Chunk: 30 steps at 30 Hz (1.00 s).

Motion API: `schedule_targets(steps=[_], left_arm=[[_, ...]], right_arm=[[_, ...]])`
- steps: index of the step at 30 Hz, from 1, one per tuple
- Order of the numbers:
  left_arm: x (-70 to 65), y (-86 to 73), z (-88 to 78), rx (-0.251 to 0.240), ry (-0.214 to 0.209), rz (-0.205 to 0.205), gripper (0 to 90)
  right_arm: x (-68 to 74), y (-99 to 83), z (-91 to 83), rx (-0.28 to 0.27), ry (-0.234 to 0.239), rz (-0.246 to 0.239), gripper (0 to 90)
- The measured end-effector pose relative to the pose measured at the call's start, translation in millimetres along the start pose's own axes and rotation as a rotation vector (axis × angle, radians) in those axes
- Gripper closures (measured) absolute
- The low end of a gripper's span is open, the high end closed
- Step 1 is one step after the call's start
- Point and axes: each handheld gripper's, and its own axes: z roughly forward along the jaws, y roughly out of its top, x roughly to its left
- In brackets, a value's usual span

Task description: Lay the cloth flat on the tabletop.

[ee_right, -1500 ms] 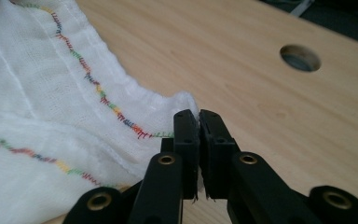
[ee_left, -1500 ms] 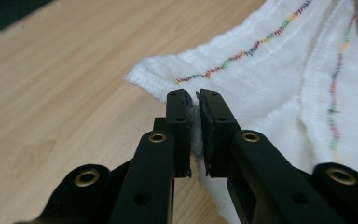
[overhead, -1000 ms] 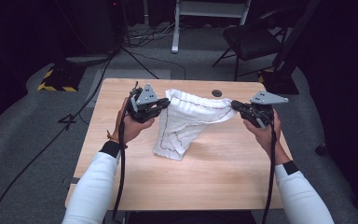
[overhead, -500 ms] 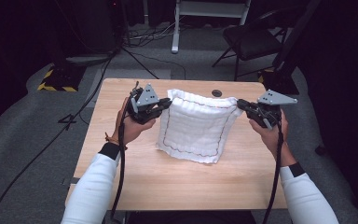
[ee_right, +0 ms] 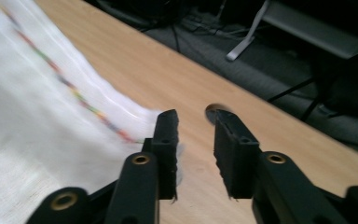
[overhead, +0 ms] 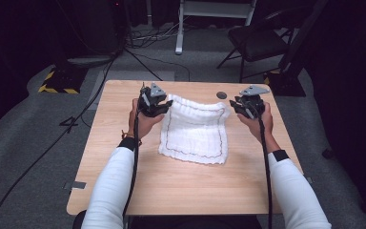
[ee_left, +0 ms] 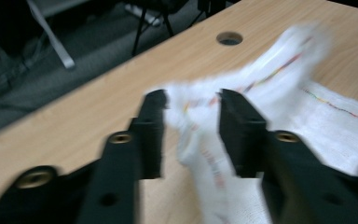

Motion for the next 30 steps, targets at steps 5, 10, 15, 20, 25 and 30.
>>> schedule_targets(steps=[5,10,15,20,25,30], left_arm=[[-4.6,-20.3,13.9,0.083,-0.034,-0.008,31.6],[-30.1,-43.3,13.3,0.195,-0.068,0.140,28.9],[-42.8,-68.6,15.7,0.303,-0.101,0.194,29.2],[-49.8,-80.7,9.8,0.319,-0.137,0.208,30.4],[-55.5,-92.7,2.4,0.347,-0.178,0.195,29.2],[-55.9,-102.1,-4.6,0.343,-0.213,0.169,29.3]], right_arm=[[2.7,-18.1,5.8,0.053,0.065,0.016,54.3],[15.0,-37.8,-3.0,0.071,0.157,-0.001,50.4],[38.9,-62.6,-5.5,0.135,0.229,-0.074,44.7],[52.9,-81.3,-7.3,0.172,0.276,-0.099,41.5],[56.8,-95.9,-9.8,0.220,0.277,-0.100,37.3],[56.8,-106.9,-9.8,0.265,0.273,-0.081,33.1]])
